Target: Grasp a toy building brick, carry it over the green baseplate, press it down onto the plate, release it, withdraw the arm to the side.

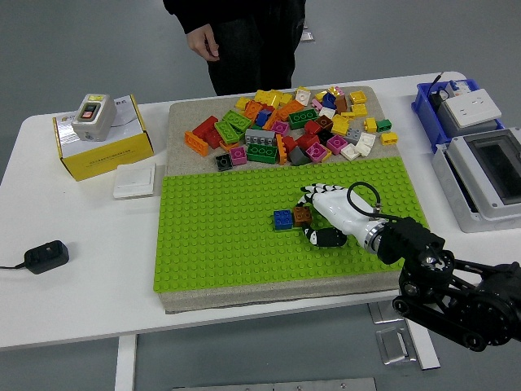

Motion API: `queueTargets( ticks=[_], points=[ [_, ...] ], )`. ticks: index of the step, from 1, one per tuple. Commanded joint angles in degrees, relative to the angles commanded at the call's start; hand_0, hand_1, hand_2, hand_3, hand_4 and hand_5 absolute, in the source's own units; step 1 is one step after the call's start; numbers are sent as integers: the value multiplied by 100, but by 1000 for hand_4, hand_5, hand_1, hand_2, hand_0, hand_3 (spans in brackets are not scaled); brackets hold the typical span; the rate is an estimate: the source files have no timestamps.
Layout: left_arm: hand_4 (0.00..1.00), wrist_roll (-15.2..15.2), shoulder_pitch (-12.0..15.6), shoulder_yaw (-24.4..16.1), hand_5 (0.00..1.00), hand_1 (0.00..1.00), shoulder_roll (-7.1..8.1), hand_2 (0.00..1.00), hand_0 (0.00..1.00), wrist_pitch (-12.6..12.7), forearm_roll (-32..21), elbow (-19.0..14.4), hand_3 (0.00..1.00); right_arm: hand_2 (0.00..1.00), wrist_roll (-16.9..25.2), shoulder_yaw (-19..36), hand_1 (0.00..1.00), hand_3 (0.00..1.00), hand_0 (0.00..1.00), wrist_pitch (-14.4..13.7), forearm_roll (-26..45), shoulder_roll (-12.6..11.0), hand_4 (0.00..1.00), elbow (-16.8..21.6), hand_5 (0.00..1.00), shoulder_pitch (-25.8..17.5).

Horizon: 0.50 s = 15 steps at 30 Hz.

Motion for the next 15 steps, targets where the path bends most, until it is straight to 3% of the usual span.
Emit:
queueTargets(
  ticks=[15],
  points=[
    [429,-16,0,-2,527,722,-10,722,701,10,4,0,755,960,35,9,975,499,893,-74,65,65,432,-77,294,-29]
  ],
)
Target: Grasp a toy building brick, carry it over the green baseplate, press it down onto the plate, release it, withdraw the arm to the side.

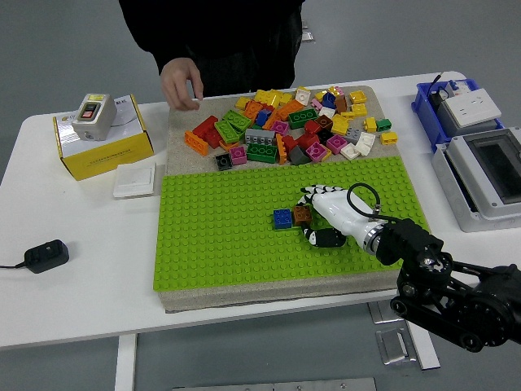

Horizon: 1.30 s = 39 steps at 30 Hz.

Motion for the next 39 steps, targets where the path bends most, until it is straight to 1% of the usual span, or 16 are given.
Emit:
queueTargets(
  ticks=[11,31,32,37,38,39],
  points=[
    [427,-3,3,-4,526,721,-4,721,700,0,7,0,751,958,25,9,974,503,893,-39,5,17,429,49,298,-6],
    [422,-23,10,-28,523,720,-7,718,699,6,50,0,745,956,0,18,970,502,892,-27,-24,24,435,37,311,1],
    [419,-25,10,-29,521,720,-7,716,698,7,52,0,744,963,1,20,972,624,892,-28,-23,25,437,36,310,1],
    [419,-41,10,-34,521,720,-7,716,698,15,61,0,744,963,10,18,972,624,892,-40,-20,24,437,36,310,1],
    [417,-43,10,-34,521,720,-7,716,698,16,62,0,740,981,11,17,972,688,893,-41,-19,24,438,36,310,1],
    [417,-46,10,-35,521,720,-7,716,698,18,64,0,740,981,12,17,972,688,893,-43,-17,25,438,36,310,1]
  ],
)
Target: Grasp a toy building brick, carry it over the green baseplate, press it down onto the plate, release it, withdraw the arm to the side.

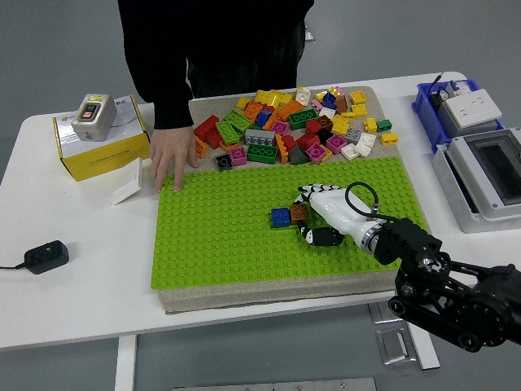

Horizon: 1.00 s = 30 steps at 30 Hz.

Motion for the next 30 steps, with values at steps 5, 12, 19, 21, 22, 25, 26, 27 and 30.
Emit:
queueTargets(
  ticks=[5,12,19,21,22,25,26,27,30],
  points=[
    [416,-14,-2,-7,519,719,2,715,698,9,12,0,740,982,7,-3,972,731,893,-8,8,4,446,-1,309,1],
    [416,-47,-12,-6,520,717,1,711,698,32,13,0,736,984,16,-32,972,752,893,-13,39,14,447,-34,311,10],
    [416,-110,-17,-1,520,716,3,708,695,83,11,0,731,984,28,-34,973,772,893,-22,52,19,447,-60,312,17],
    [416,-120,-18,-3,520,716,3,708,695,90,15,0,731,984,28,-33,973,772,893,-23,49,19,447,-56,312,18],
    [416,-124,-18,-3,520,716,3,708,695,93,16,0,731,984,29,-34,973,772,893,-22,48,19,447,-54,312,18],
    [413,-133,-19,-5,518,714,5,703,694,103,18,0,725,986,29,-42,973,792,895,-19,51,20,456,-49,320,17],
    [413,-136,-19,-7,518,714,5,703,694,105,20,0,725,986,29,-44,973,792,895,-20,52,21,456,-49,320,17],
    [413,-144,-19,-9,518,714,5,703,694,110,25,0,725,986,29,-46,973,792,895,-20,54,22,456,-49,320,18],
    [412,-160,-21,-7,516,709,5,698,692,121,23,0,721,997,30,-49,973,852,895,-20,60,24,463,-55,322,20]
  ],
)
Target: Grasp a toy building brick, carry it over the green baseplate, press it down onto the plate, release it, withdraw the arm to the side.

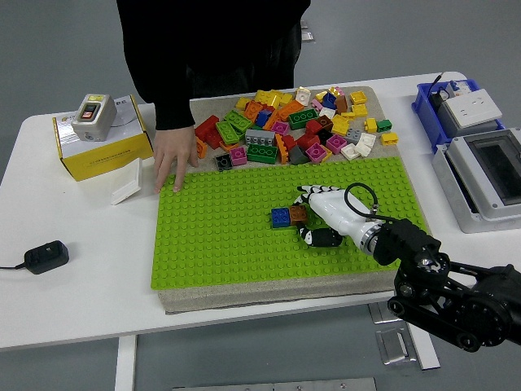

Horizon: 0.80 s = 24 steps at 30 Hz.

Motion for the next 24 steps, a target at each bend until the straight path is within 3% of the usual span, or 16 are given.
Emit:
queueTargets(
  ticks=[24],
  points=[
    [391,-165,-7,-4,501,703,5,663,682,139,7,0,693,998,-2,-41,974,866,896,5,29,-3,480,-6,327,0]
  ],
)
